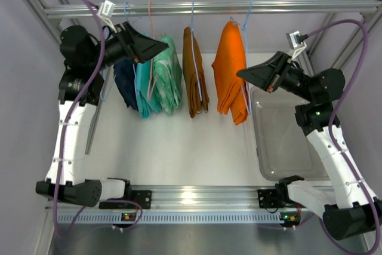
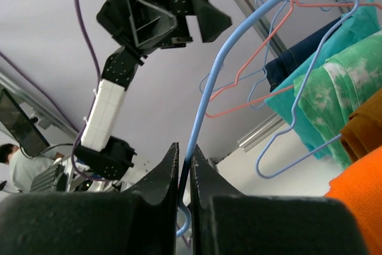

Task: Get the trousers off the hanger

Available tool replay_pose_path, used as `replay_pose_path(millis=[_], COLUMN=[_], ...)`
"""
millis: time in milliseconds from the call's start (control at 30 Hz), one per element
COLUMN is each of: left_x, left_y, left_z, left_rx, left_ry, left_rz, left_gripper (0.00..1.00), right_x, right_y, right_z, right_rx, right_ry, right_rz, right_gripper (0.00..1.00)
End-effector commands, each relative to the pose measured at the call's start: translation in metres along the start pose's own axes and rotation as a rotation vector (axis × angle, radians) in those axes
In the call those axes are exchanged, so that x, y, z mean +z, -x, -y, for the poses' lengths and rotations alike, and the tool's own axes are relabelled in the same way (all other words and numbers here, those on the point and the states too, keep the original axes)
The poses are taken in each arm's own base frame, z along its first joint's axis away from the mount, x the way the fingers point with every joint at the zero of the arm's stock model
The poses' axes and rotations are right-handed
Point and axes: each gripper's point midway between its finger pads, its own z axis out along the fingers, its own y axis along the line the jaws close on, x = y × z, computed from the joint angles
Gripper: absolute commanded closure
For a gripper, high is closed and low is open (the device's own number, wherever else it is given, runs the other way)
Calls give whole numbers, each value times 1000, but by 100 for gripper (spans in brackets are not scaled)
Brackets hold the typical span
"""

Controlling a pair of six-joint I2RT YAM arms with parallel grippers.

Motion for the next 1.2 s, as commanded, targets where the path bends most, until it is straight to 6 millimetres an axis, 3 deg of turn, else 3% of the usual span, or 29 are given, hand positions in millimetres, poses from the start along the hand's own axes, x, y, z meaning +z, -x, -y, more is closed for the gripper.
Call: replay_pose_path(millis=[0,167,200,367,567,733,900,1167], left_x=[24,63,70,103,135,156,171,180], left_y=[4,-12,-23,-43,-65,-91,-100,-118], left_z=[45,62,72,108,115,105,107,119], left_rx=[6,45,66,83,6,-156,-288,-335], left_ry=[-201,-251,-273,-370,-408,-407,-429,-474], left_rz=[15,-32,-63,-99,-107,-155,-170,-208], left_gripper=[2,3,4,7,14,17,18,22], right_x=[-10,-17,-18,-21,-23,-20,-16,-11], right_y=[22,16,14,10,13,15,16,13], right_z=[-37,-29,-23,-15,-12,-12,-16,-23], right_rx=[-281,-286,-279,-282,-278,-257,-251,-258], right_ry=[54,5,-11,-40,-59,-47,-23,13], right_rz=[120,145,150,155,182,185,175,154], right_gripper=[100,100,100,100,100,100,100,100])
